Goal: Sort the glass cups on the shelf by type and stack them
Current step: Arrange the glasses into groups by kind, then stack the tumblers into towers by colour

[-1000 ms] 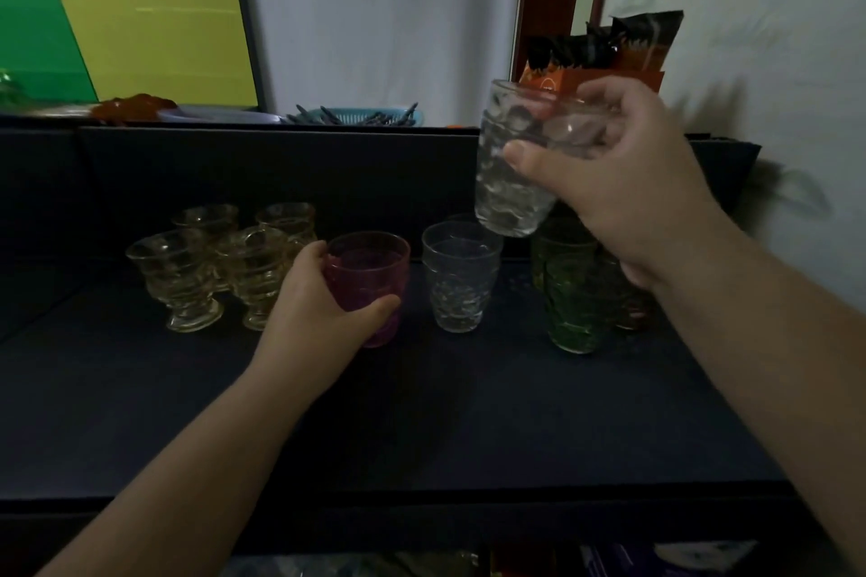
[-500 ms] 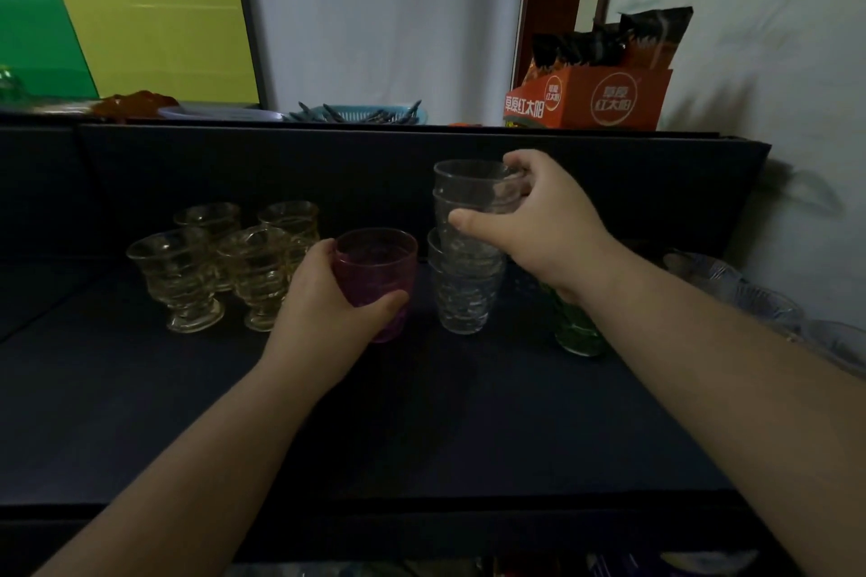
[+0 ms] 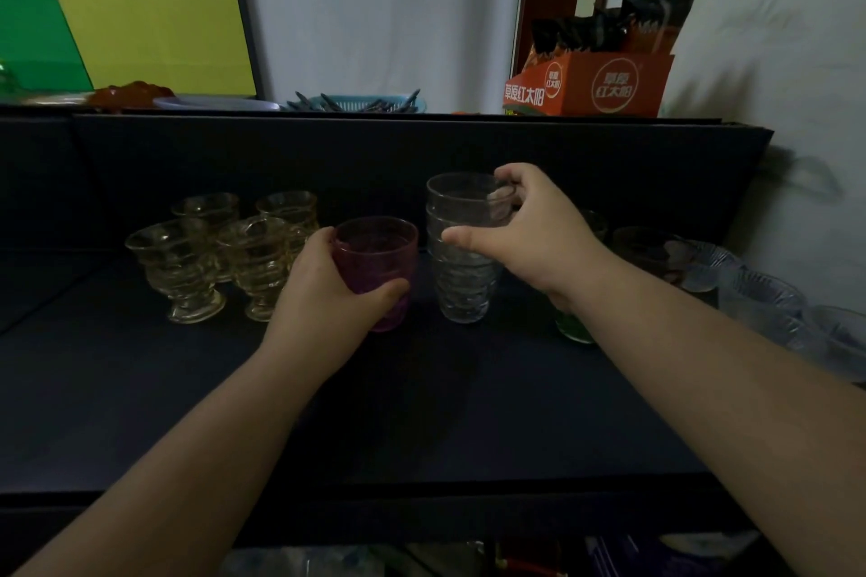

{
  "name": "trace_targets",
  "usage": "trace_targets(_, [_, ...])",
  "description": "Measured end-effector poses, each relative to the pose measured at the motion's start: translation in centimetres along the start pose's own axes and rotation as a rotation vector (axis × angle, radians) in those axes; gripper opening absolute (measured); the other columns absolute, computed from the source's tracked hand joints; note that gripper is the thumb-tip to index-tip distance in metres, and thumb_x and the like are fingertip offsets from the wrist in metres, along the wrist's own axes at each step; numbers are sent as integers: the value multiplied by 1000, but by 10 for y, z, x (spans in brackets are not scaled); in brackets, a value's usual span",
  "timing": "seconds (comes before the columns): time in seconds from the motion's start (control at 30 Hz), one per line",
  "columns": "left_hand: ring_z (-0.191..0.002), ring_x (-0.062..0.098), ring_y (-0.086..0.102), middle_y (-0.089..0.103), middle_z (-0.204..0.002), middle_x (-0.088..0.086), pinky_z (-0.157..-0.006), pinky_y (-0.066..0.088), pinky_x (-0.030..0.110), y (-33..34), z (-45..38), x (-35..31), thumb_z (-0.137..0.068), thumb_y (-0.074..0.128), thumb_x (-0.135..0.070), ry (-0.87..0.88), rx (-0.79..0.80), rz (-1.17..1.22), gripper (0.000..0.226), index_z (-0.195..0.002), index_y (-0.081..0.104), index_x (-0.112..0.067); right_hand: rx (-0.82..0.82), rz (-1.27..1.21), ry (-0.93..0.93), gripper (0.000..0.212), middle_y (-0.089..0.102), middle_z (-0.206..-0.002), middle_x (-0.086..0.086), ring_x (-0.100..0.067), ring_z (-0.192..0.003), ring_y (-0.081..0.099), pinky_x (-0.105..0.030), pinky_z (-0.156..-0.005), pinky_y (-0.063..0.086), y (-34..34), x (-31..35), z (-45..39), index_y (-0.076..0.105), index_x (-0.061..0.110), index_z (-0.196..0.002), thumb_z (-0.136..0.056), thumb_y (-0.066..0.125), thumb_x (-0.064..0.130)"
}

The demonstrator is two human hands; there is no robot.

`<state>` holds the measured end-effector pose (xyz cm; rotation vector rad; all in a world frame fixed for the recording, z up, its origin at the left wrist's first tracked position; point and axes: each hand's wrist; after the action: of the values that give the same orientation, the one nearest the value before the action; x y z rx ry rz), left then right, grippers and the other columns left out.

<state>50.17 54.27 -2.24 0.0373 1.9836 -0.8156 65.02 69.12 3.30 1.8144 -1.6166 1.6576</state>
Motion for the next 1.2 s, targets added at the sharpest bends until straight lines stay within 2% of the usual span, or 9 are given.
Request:
trace_targets(0.1, [-122,15,57,54,-140,-2,-99,52,43,1,0,0,-65,86,-46,-1,1,-4,101,-148,34,-24,38,70,6,103,55,-123,9,-15,-118,58,-33,-97,52,-6,3,-1,36,23,-148,-64,93,42])
trace_targets(0.2, [-126,17,54,51,-145,0,-101,51,45,1,2,0,-66,87,-45,5,-1,-5,105,-151,29,-25,125,157,24,119,52,-145,0,-20,-128,55,-36,-101,50,-17,7,-1,22,23,-157,-63,94,40])
trace_targets(0.3, [-131,19,51,46,-151,2,-105,47,46,0,5,-1,-67,87,-46,13,15,-4,111,-155,22,-25,146,241,19,116,44,-155,-3,-20,-135,51,-38,-104,49,-39,5,7,20,28,-158,-67,92,37])
trace_targets(0.5, [-128,19,52,47,-149,2,-103,47,44,-5,21,-6,-64,88,-47,14,10,-28,111,-153,26,-26,-38,213,-8,80,52,-136,11,-6,-121,51,-26,-97,45,-102,-21,50,42,30,-148,-80,83,33])
trace_targets(0.63, [-117,13,54,53,-142,-2,-97,47,37,-8,42,-10,-64,88,-43,25,19,-2,107,-152,30,-28,-185,134,9,69,57,-129,11,-6,-118,56,-25,-101,45,-114,-49,84,50,30,-140,-79,81,31])
trace_targets(0.83, [-118,15,56,54,-136,-8,-100,47,42,0,67,-27,-50,79,-60,37,63,25,117,-151,30,-30,-222,174,-25,69,53,-122,18,5,-110,54,-12,-93,40,-98,-69,117,49,33,-138,-77,81,35])
trace_targets(1.0, [-113,11,61,57,-130,-11,-99,50,46,9,74,-37,-37,76,-74,38,73,36,131,-151,26,-35,-266,220,-17,71,54,-127,11,-4,-118,54,-24,-101,45,-113,-82,120,49,27,-141,-78,80,36])
trace_targets(1.1, [-124,14,54,52,-141,-5,-104,46,47,12,77,-40,-36,75,-81,72,2,-9,137,-153,19,-36,-270,211,-11,71,55,-128,10,-6,-118,55,-25,-102,46,-127,-88,118,50,27,-140,-77,80,38])
trace_targets(1.2, [-135,24,45,42,-149,3,-108,41,52,11,85,-54,-50,71,-82,271,-169,-135,127,-154,21,-30,-272,182,8,69,54,-127,13,-2,-116,54,-10,-93,39,-136,-93,119,51,29,-139,-78,82,35])
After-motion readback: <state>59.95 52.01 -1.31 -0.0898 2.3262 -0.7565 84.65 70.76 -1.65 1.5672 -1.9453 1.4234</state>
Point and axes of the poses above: each hand's wrist, its own z-axis away from the middle knuckle, its own y-axis out of the palm, x = y × z
